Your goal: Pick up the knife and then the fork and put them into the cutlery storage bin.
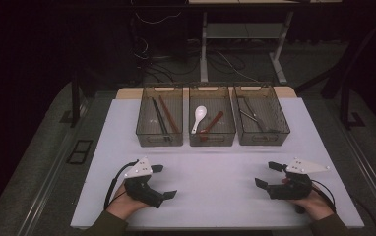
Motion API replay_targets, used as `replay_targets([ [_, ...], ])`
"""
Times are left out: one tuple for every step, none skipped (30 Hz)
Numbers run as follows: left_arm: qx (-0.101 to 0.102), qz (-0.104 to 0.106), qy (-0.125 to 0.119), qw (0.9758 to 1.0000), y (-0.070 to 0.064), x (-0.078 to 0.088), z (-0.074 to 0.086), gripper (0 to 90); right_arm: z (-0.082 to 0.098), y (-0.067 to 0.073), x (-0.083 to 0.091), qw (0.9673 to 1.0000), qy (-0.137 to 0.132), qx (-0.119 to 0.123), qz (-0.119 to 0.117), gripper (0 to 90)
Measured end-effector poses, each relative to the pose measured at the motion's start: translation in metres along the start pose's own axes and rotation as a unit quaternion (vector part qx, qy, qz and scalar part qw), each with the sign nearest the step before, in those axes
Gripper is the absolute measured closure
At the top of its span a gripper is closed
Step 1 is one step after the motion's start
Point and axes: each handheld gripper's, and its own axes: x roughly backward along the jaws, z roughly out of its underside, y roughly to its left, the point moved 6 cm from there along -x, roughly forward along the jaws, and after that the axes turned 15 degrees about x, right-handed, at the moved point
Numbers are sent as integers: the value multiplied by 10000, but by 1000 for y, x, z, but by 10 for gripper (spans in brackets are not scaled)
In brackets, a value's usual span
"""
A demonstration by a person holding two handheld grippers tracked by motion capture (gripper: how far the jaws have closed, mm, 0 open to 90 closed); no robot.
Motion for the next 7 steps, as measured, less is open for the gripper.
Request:
replay_targets([
  [-2,-3,2,10000,0,0,0,0,1,-1,0,10000,-7,0,1,159],
  [7,-1,-6,10000,0,0,0,0,1,-1,0,10000,5,-3,7,159],
  [3,-1,-3,10000,0,0,0,0,2,-1,0,10000,25,-7,6,159],
  [11,2,-4,10000,0,0,0,0,2,-2,0,10000,35,-1,8,159],
  [4,4,-1,10000,0,0,0,0,2,-2,-1,10000,32,-2,10,159],
  [9,7,-5,10000,0,0,0,0,2,-2,0,10000,24,-7,7,159],
  [4,11,-2,10000,0,0,0,0,2,-2,0,10000,16,-14,0,159],
])
